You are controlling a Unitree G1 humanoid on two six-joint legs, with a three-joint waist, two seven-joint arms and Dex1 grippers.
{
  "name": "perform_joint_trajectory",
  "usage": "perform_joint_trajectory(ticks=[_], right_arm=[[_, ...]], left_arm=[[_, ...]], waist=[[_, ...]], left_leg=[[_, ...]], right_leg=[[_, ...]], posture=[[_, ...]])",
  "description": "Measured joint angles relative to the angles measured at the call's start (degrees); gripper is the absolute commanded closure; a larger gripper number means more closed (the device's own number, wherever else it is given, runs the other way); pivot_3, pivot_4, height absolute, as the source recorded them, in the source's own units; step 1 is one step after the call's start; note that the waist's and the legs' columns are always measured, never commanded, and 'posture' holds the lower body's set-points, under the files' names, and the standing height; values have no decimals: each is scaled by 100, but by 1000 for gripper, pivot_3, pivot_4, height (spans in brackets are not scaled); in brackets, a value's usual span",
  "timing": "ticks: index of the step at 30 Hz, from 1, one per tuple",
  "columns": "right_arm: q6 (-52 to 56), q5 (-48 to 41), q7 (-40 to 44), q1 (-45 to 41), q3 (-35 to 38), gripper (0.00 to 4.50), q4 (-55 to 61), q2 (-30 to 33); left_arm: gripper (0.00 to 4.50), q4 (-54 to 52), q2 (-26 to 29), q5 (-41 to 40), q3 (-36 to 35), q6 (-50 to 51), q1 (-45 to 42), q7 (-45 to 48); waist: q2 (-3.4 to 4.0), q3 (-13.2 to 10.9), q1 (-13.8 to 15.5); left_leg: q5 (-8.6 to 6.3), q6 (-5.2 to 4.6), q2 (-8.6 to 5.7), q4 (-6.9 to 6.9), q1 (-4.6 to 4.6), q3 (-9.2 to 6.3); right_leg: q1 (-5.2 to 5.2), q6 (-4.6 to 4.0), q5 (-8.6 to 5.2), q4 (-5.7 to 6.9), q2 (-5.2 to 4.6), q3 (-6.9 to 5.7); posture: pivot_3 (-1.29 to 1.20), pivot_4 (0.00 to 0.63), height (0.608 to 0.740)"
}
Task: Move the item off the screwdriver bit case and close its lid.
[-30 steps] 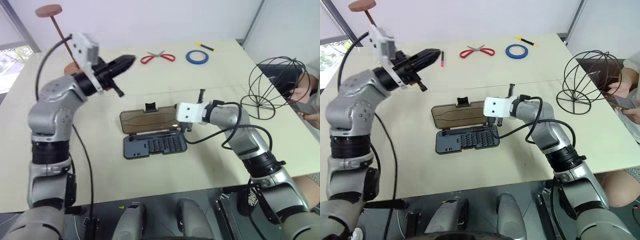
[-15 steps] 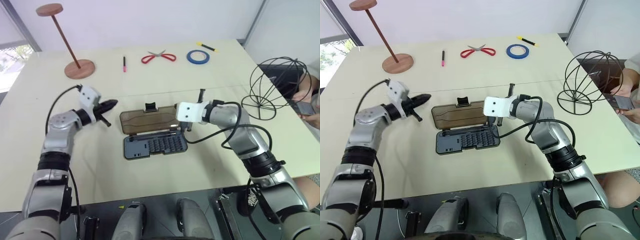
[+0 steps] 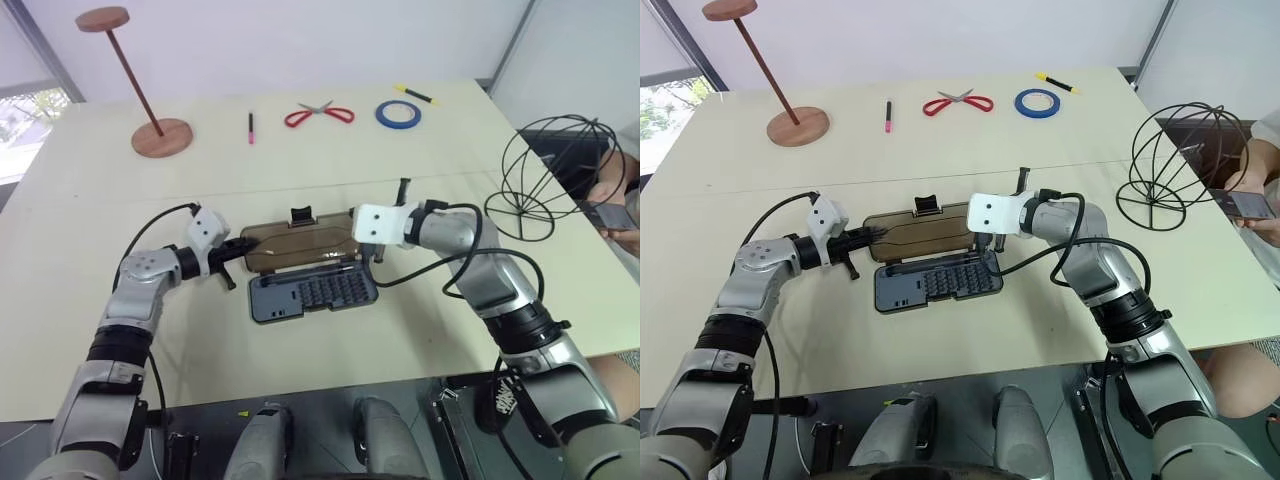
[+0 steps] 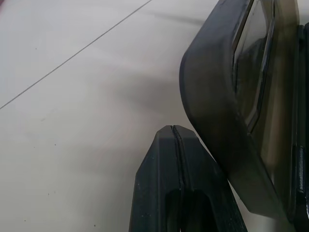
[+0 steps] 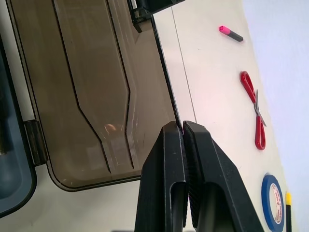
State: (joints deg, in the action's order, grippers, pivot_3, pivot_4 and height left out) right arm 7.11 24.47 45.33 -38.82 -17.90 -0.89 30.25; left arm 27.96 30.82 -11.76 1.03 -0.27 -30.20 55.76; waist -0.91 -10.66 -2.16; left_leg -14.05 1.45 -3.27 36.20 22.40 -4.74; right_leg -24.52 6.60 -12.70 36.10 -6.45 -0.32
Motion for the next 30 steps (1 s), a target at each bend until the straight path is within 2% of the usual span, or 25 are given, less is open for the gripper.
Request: perform_joint_trajectory(ticks=[2,4,5,6,7,12,17,24,30], right_arm=[[16,-4,16,0,-1,3232,0,-3],[21,-7,32,0,-6,2199,0,-4],[28,-7,50,0,-11,1847,0,-3],[46,-7,89,0,-21,1195,4,5],[74,-12,162,0,-33,811,9,20],[340,-386,982,1,-25,811,271,468],[650,-992,1757,-88,335,811,484,1181],[890,-1288,1734,-183,792,811,320,1589],[879,-1287,1508,10,784,811,185,1604]], left_arm=[[4500,10,-41,-2,-11,0,-73,-42],[4500,14,-57,-2,-22,-8,-186,-103],[4500,18,-57,-3,-39,-16,-233,-124],[4500,41,-58,-4,-55,-24,-277,-134],[4500,84,-58,-4,-69,-25,-318,-138],[4500,114,-57,-7,-77,-24,-358,-131],[4500,98,-58,-13,-77,-18,-356,-113],[4500,-474,-37,-168,-70,304,-102,169],[4500,-1618,387,-486,-16,1071,403,695]], waist=[[0,0,4],[0,0,13],[0,0,13],[0,0,13],[0,0,13],[0,0,13],[0,0,26],[-1,0,32],[-1,-1,25]], left_leg=[[0,0,0,0,0,0],[0,0,0,1,1,0],[0,0,-1,1,1,1],[0,0,-1,1,1,2],[0,0,-1,1,1,2],[0,0,-1,2,1,2],[0,-1,0,3,2,2],[0,-1,1,1,2,3],[0,-1,4,1,2,0]], right_leg=[[0,0,0,0,0,0],[0,0,0,0,0,0],[0,0,0,0,-1,0],[0,0,0,0,-1,0],[0,0,0,0,-1,0],[0,1,0,-1,-1,0],[1,1,0,-1,-1,-1],[1,1,0,-3,-3,-1],[1,1,0,-2,-4,0]], posture=[[0,150,740],[0,150,740],[0,150,740],[0,150,740],[0,150,740],[0,150,740],[0,150,740],[0,150,740],[0,150,740]])
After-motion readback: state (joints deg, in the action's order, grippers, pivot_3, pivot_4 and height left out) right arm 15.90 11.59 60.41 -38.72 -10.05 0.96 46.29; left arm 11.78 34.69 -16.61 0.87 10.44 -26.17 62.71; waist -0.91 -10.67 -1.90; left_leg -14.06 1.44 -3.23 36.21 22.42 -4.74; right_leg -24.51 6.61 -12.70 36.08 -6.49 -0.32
